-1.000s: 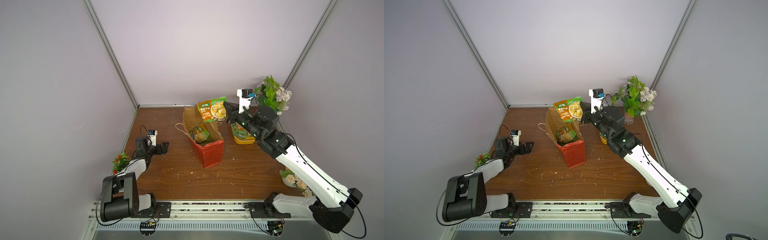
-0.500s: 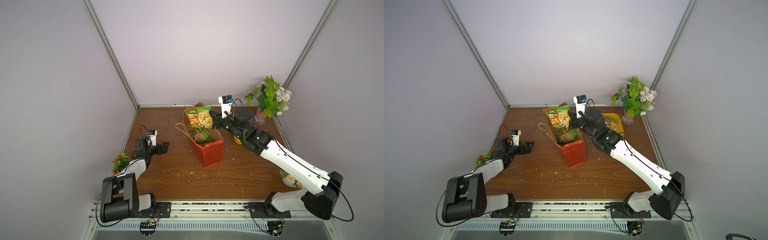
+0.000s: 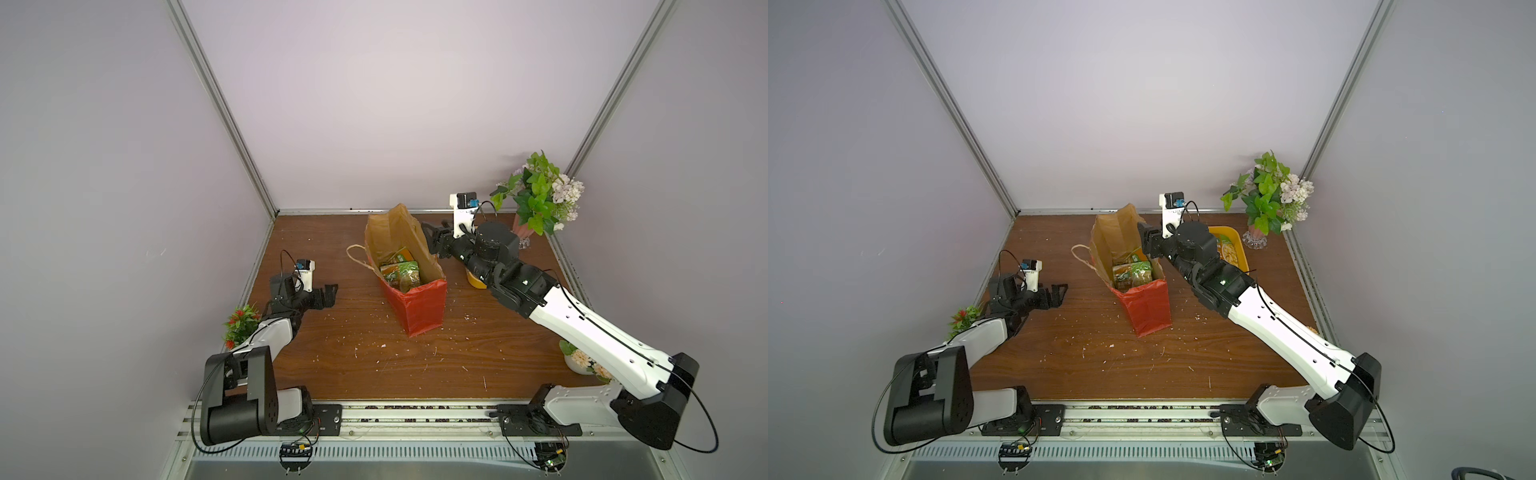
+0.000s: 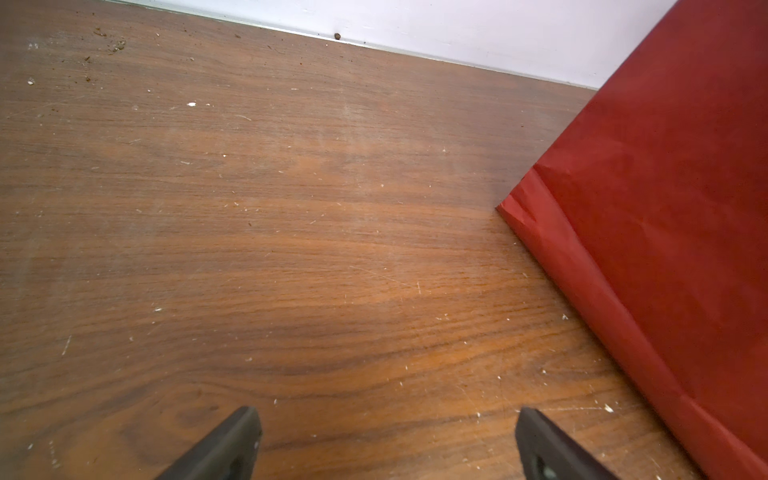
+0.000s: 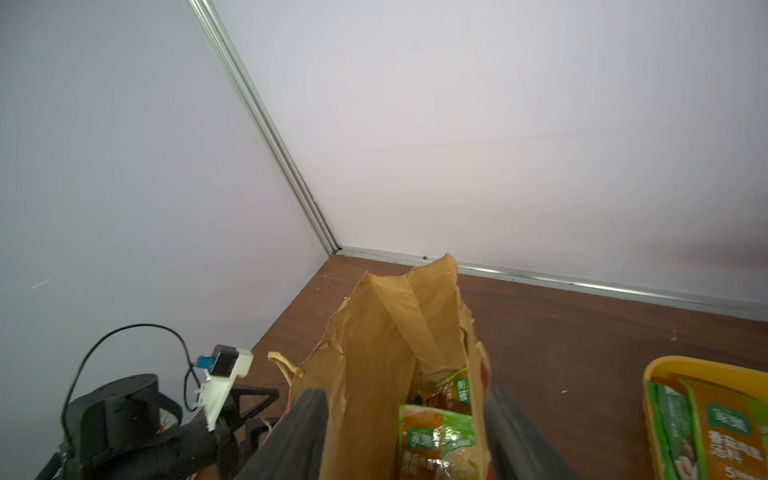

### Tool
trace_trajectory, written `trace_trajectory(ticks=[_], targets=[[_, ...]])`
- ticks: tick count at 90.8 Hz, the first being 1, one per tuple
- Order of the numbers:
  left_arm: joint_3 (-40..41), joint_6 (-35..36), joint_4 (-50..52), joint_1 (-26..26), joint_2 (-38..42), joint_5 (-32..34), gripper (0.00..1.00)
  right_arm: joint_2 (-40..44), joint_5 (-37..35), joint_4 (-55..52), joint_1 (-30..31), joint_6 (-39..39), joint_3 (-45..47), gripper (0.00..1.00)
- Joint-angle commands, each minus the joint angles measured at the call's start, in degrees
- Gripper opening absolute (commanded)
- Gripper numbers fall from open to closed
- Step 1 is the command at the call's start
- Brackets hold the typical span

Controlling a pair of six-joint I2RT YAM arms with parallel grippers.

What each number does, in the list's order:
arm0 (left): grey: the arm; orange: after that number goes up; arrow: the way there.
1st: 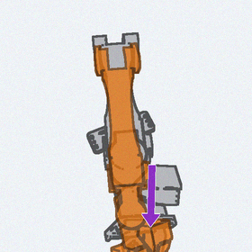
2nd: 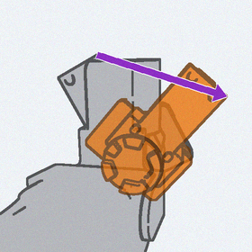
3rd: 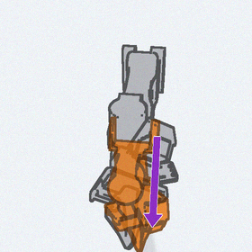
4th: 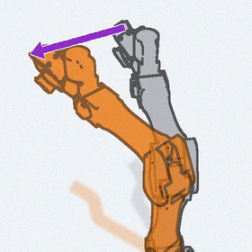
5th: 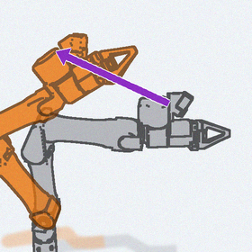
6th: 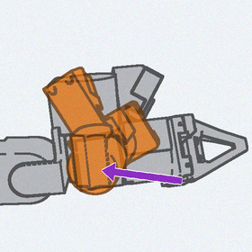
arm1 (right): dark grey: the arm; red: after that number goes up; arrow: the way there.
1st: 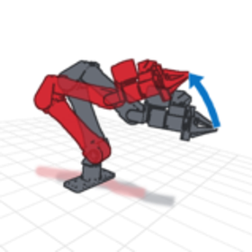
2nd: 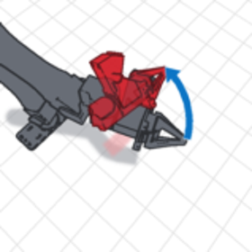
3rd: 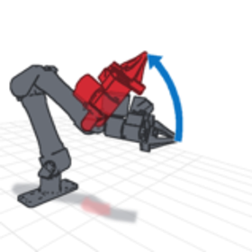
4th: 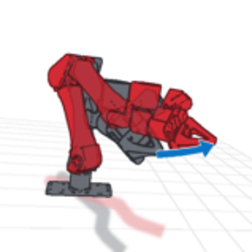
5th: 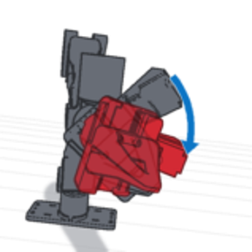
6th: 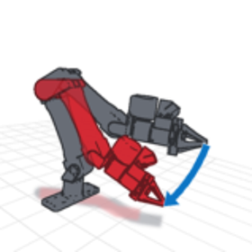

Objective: Place the condiment packets inside the bag
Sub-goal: Place the condiment packet in the paper bag, then pick up the condiment packet from the storage box.

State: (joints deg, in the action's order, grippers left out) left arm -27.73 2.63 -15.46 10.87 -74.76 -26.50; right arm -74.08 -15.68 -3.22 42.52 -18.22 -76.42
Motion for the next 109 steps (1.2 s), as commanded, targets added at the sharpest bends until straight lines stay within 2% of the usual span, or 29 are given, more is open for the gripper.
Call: trace_trajectory(ticks=[1, 20, 31, 55, 80, 109], targets=[[0.3, 0.7, 0.0, 0.6, 0.9, -0.9, 0.99, 2.1, -5.4, -2.4, -2.9, 2.0, -2.5, 0.67], [0.4, 0.8, 0.1, 0.6, 1.0, -1.1, 0.99, 1.0, -0.6, -1.8, -17.4, -1.8, 5.1, 0.7], [0.4, 0.8, 0.1, 0.6, 1.1, -1.3, 0.99, -3.6, -1.5, -1.0, -21.7, -1.2, 8.0, 0.73], [0.3, 0.7, 0.1, 0.6, 0.8, -1.2, 0.98, -14.1, -5.1, 1.1, -25.1, 1.0, 10.3, 0.8], [0.2, 0.8, 0.1, 0.5, 0.6, -1.3, 0.99, -23.2, -3.3, 2.3, -29.2, 1.0, 10.2, 0.8], [0.0, 0.9, 0.1, 0.6, 0.3, -1.1, 0.99, -30.1, -3.0, 2.1, -30.4, 2.2, 8.4, 0.84]])
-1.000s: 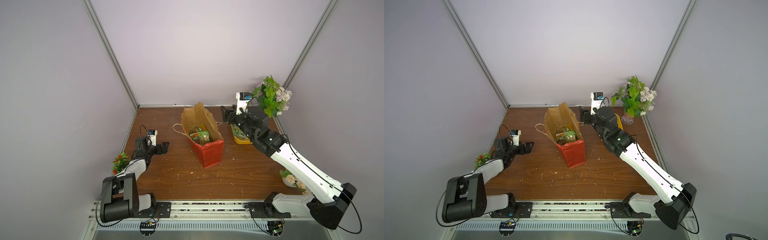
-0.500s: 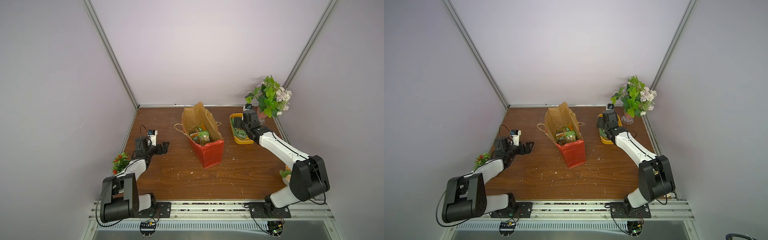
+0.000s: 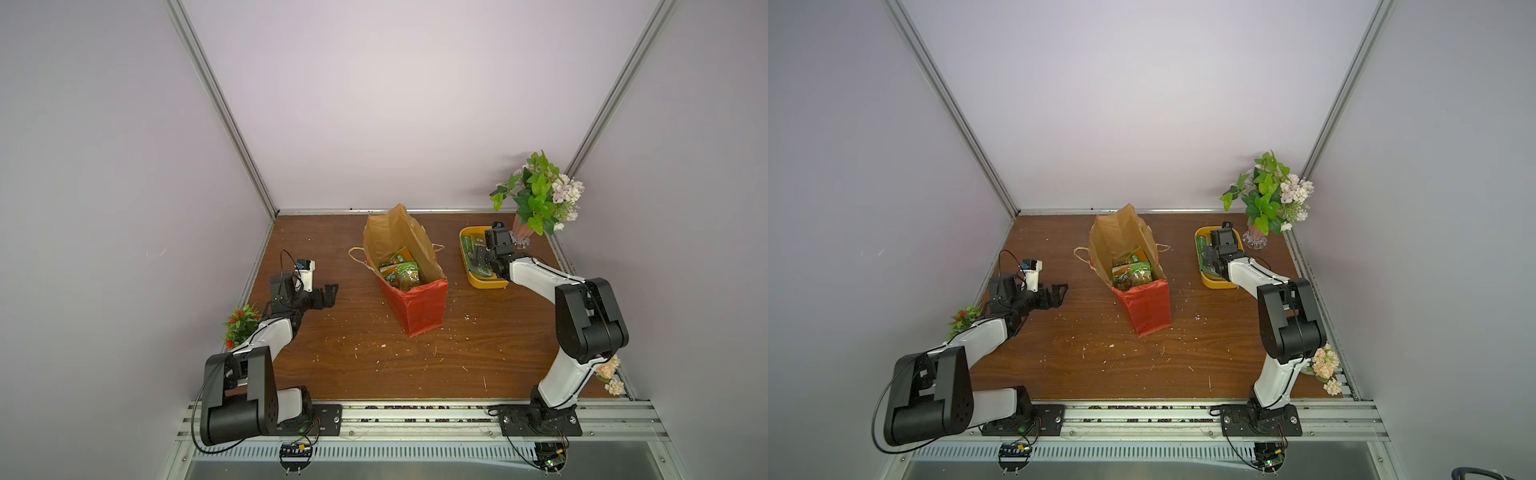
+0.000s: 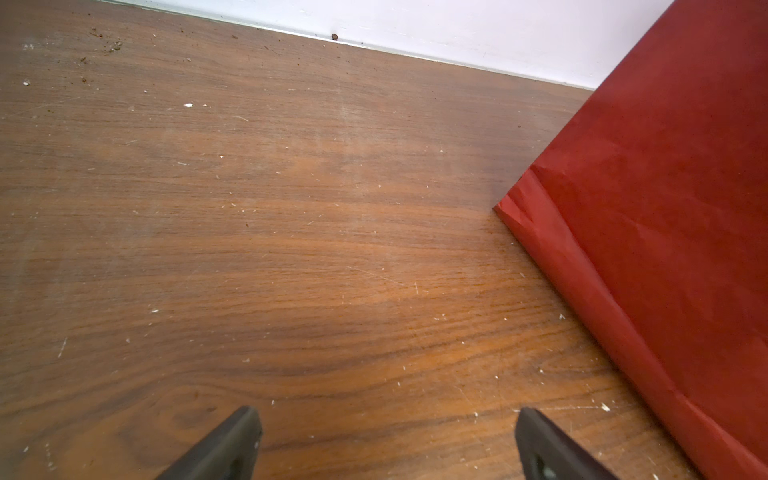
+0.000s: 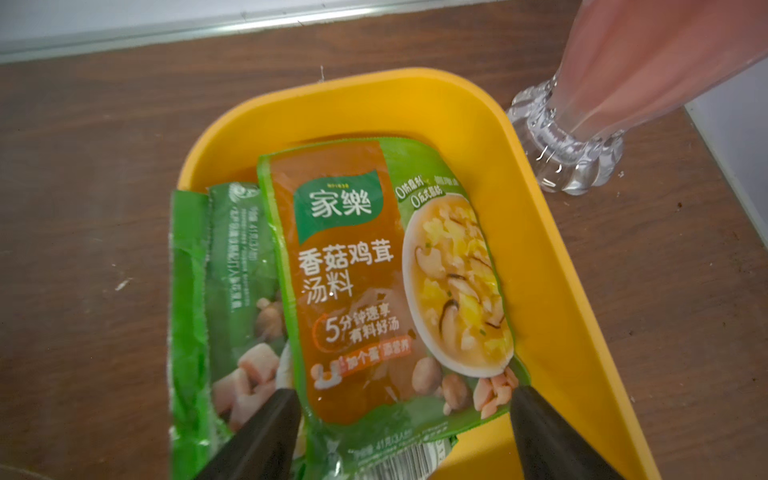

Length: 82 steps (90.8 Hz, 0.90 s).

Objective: Place the condiment packets inside the bag
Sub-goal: Pick up the condiment packet from the storage box.

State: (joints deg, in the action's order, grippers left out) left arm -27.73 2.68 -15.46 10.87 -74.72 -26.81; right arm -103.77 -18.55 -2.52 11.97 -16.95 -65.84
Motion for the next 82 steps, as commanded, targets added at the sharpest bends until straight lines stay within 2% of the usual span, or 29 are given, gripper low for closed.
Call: trace_trajectory(ticks=[1, 58, 67, 77, 82], targets=[[0.0, 0.8, 0.1, 0.6, 0.2, -0.8, 0.99, -0.6, -0.1, 1.3, 0.2, 0.9, -2.3, 0.84], [0.1, 0.9, 0.1, 0.6, 0.4, -0.7, 0.99, -5.1, 1.8, 1.4, -0.6, 1.4, -3.9, 0.9], [0.1, 0.9, 0.1, 0.6, 0.3, -0.9, 0.99, -5.9, 1.8, 1.2, -1.3, 0.8, -3.8, 0.83], [0.1, 0.8, 0.1, 0.6, 0.4, -0.9, 0.99, -5.6, 2.5, 1.9, -2.2, -0.6, -3.1, 0.65], [0.1, 0.8, 0.1, 0.6, 0.4, -0.9, 0.98, -5.2, 2.8, 2.4, -2.9, -1.3, -2.5, 0.6]])
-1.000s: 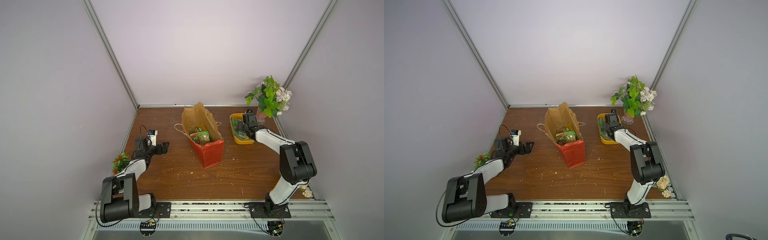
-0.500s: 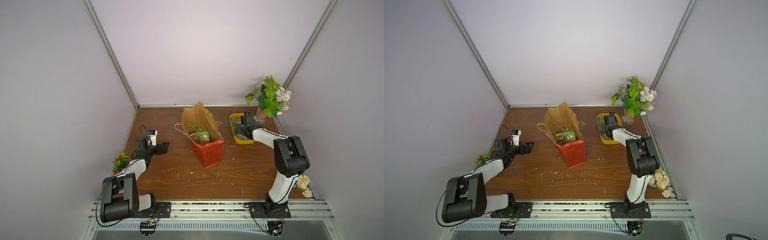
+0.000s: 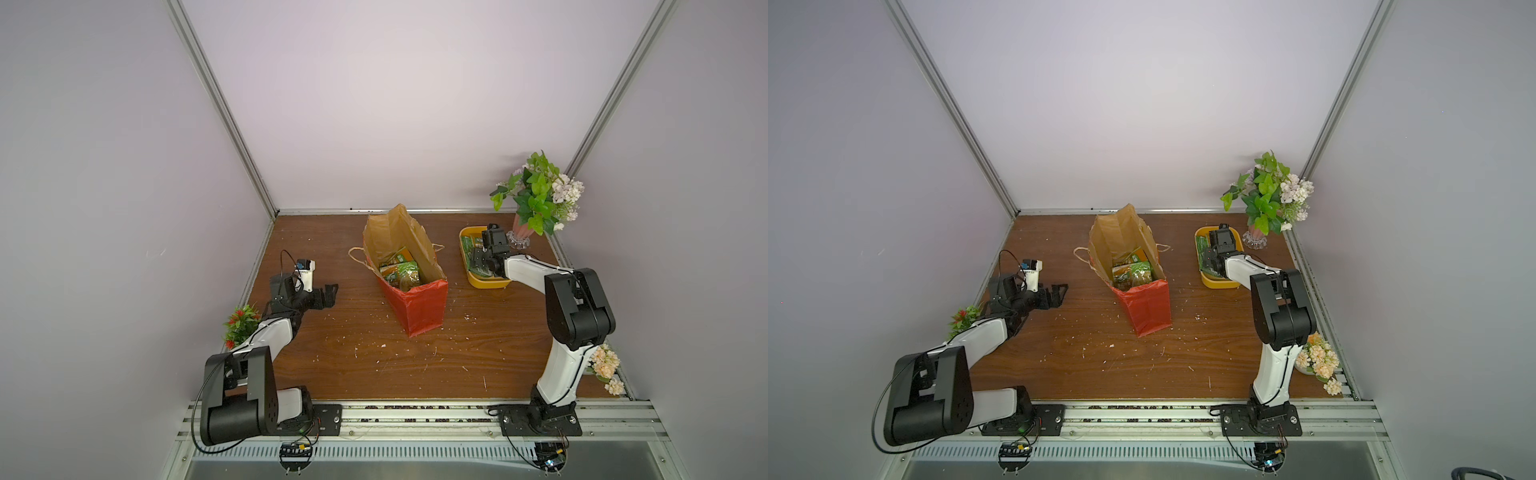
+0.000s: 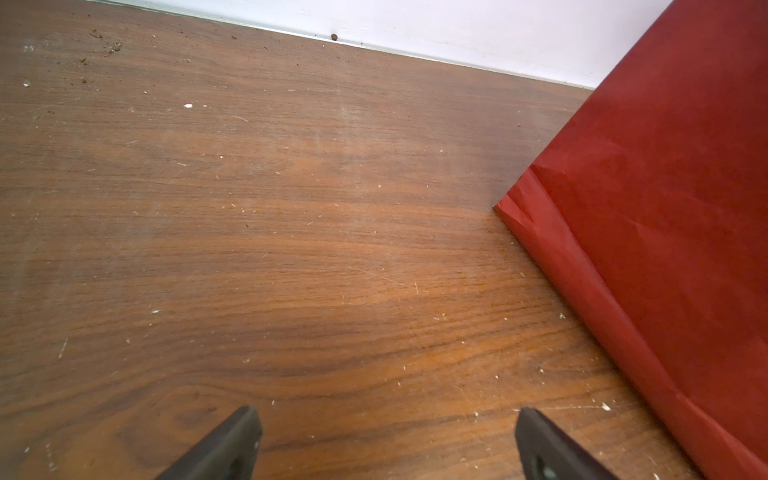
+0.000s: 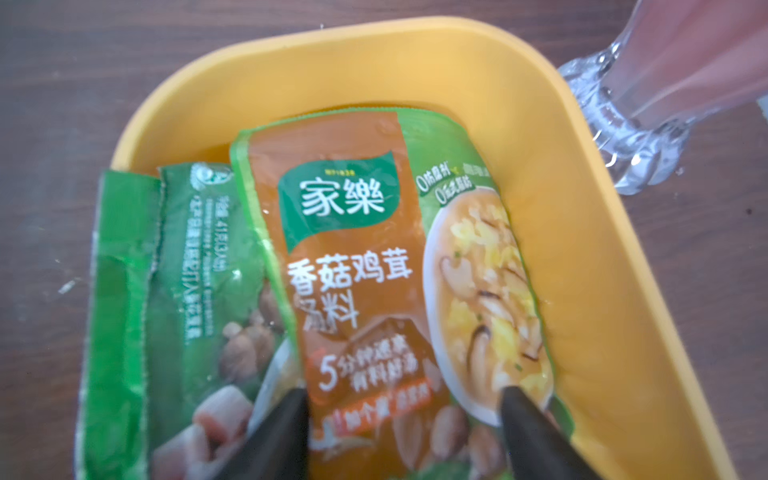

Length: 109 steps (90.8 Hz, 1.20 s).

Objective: Place the condiment packets inside the bag
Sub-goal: Pick up the condiment packet from the storage box.

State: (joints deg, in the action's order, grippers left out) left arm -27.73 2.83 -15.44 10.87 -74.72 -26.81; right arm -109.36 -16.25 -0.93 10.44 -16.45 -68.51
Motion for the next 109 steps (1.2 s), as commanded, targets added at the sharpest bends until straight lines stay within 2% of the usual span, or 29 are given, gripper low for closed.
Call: trace_trajectory(ticks=[1, 23, 33, 38, 76, 98, 109], targets=[[0.1, 0.6, 0.1, 0.6, 0.4, -0.9, 0.99, 0.5, 0.7, 1.0, -1.5, -2.0, 0.3, 0.59], [0.1, 0.7, 0.1, 0.6, 0.2, -0.9, 0.99, 4.0, 4.0, 4.3, -2.9, -3.3, 3.4, 0.37], [0.1, 0.6, 0.0, 0.6, 0.2, -0.8, 0.98, 6.1, 4.4, 5.3, -3.1, -3.7, 4.7, 0.21], [0.0, 0.7, 0.0, 0.6, 0.1, -0.7, 0.99, 7.3, 5.0, 5.8, -3.3, -4.0, 5.3, 0.17], [0.0, 0.6, 0.0, 0.5, 0.0, -0.6, 0.99, 19.2, 12.9, 7.1, -3.4, -5.1, 10.3, 0.14], [0.2, 0.6, 0.0, 0.6, 0.3, -0.6, 0.99, 28.4, 23.4, 8.2, -3.4, -5.8, 14.1, 0.12], [0.2, 0.7, 0.0, 0.6, 0.4, -0.7, 0.99, 33.0, 33.4, 10.9, -3.3, -7.6, 16.1, 0.11]])
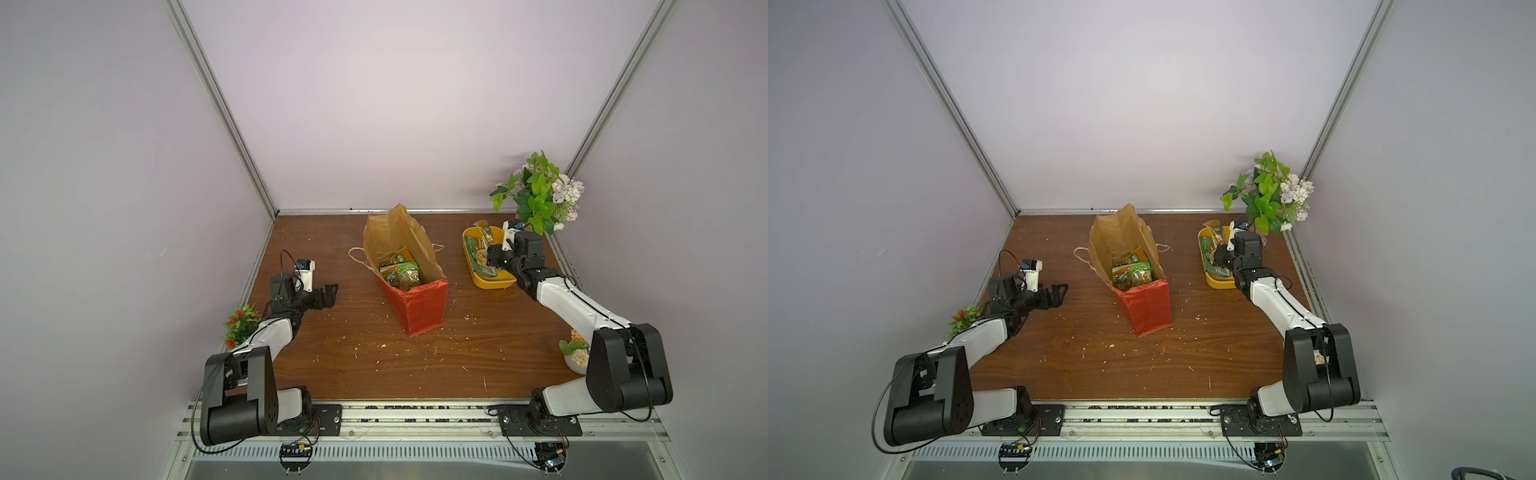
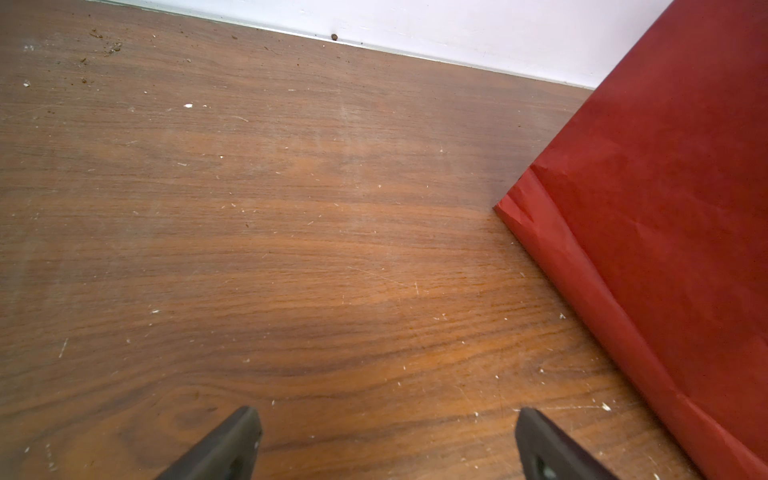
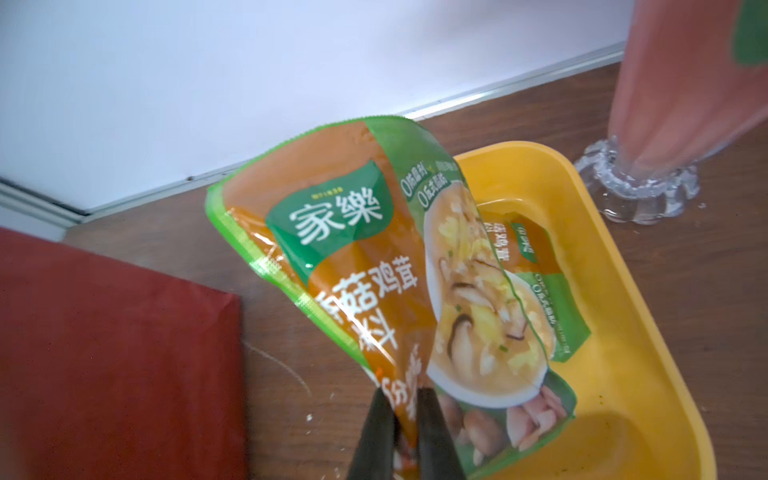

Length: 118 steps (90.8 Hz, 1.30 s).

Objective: Place the condiment packets inside the bag
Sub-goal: Pick up the condiment packet from the storage box, then place the condiment packet in the paper bag.

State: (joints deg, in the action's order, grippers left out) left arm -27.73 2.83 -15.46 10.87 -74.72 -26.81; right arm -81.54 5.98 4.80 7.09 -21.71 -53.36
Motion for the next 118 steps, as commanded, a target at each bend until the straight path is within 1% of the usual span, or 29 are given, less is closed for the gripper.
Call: trace_trajectory(ticks=[1, 8, 16, 29, 42, 54, 77, 92, 103, 113, 118], targets=[[0.2, 0.7, 0.0, 0.6, 0.4, -0.7, 0.99, 5.6, 12.6, 5.5, 0.1, -2.5, 1.1, 0.11], [0.2, 0.7, 0.0, 0.6, 0.4, -0.7, 0.99, 8.6, 19.3, 7.7, 0.4, -3.9, 1.4, 0.11], [0.3, 0.8, -0.1, 0.6, 0.5, -0.7, 0.99, 11.5, 23.9, 8.1, 1.6, -4.7, 0.5, 0.1], [0.4, 0.8, -0.2, 0.6, 0.7, -0.8, 0.99, 14.5, 28.7, 7.7, 5.1, -5.0, -2.8, 0.1], [0.5, 0.8, -0.2, 0.6, 1.1, -0.9, 0.99, 15.8, 31.2, 6.2, 11.1, -4.1, -7.7, 0.1], [0.6, 0.8, -0.2, 0.6, 1.4, -1.0, 0.99, 14.8, 30.6, 4.2, 17.2, -2.8, -12.4, 0.11], [0.8, 0.9, -0.2, 0.6, 1.8, -1.2, 0.99, 9.4, 27.6, 2.6, 24.7, -3.4, -17.8, 0.11], [1.1, 1.0, -0.4, 0.6, 2.2, -1.1, 0.99, 6.2, 25.8, 2.2, 26.2, -3.8, -17.5, 0.11], [1.1, 1.0, -0.4, 0.6, 2.2, -1.1, 0.99, 5.2, 24.0, 1.9, 26.4, -3.7, -16.6, 0.14], [1.1, 1.0, -0.5, 0.6, 2.2, -1.1, 0.99, 4.0, 23.0, 0.7, 26.4, -3.3, -17.5, 0.2], [1.1, 1.0, -0.4, 0.6, 2.1, -1.1, 0.99, 3.1, 23.1, 0.0, 26.4, -3.0, -18.5, 0.26]])
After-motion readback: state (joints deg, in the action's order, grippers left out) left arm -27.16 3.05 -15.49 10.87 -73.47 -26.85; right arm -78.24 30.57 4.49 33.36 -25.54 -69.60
